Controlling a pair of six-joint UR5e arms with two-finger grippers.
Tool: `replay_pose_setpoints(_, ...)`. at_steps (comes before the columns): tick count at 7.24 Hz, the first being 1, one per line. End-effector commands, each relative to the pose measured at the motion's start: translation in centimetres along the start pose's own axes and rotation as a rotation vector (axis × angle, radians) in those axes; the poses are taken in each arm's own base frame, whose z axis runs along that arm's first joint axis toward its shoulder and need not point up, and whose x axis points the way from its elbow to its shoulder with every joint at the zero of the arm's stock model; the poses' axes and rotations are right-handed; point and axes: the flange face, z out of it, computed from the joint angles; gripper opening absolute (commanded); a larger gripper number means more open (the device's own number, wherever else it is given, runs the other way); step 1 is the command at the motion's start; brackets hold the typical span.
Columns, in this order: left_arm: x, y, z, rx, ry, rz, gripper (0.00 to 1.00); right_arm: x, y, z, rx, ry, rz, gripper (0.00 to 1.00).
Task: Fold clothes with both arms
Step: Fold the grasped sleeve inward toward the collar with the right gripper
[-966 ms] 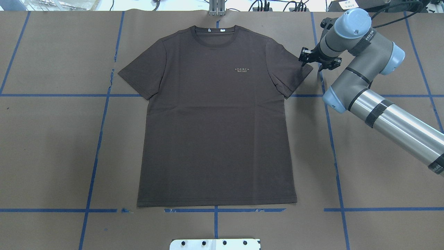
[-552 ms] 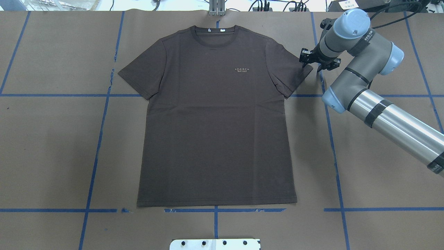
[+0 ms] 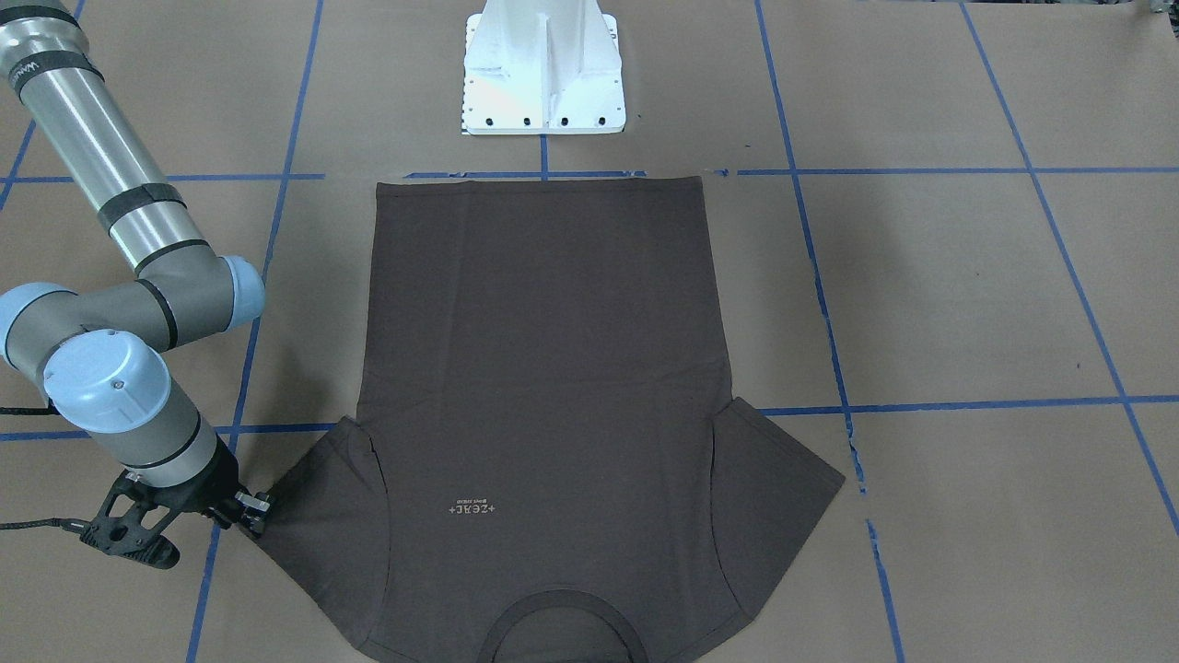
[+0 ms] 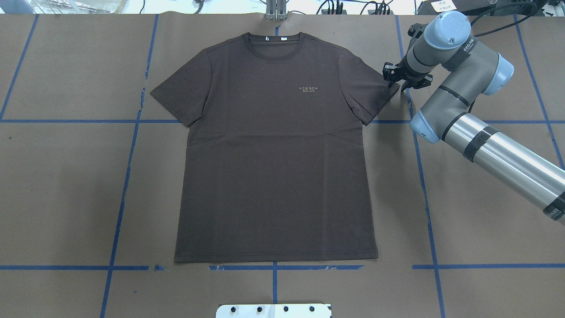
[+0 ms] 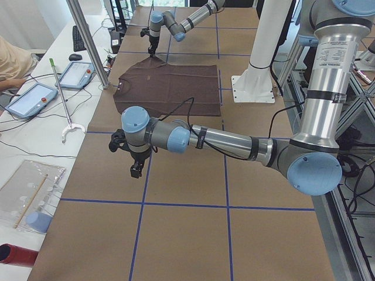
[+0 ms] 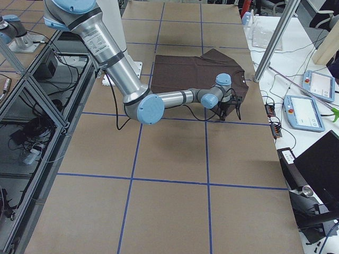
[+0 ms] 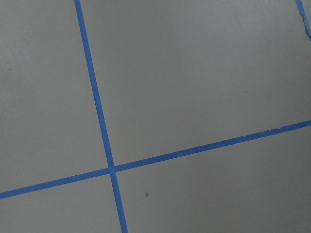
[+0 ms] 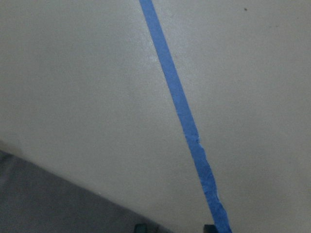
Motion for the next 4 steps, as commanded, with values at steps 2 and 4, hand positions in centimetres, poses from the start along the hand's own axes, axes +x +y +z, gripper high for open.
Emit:
replay_pose_setpoints(2,0.1,0.2,-0.1,0.001,0.001,0.000,1.00,-2.6,0.0,-1.1,0.006,-0.026,-0.010,0.00)
replay_pose_setpoints(4,0.2,0.3,-0.3,0.003,0.001,0.002,1.00,-2.7,0.2,-1.1,0.006,-0.027,-0.022,0.00)
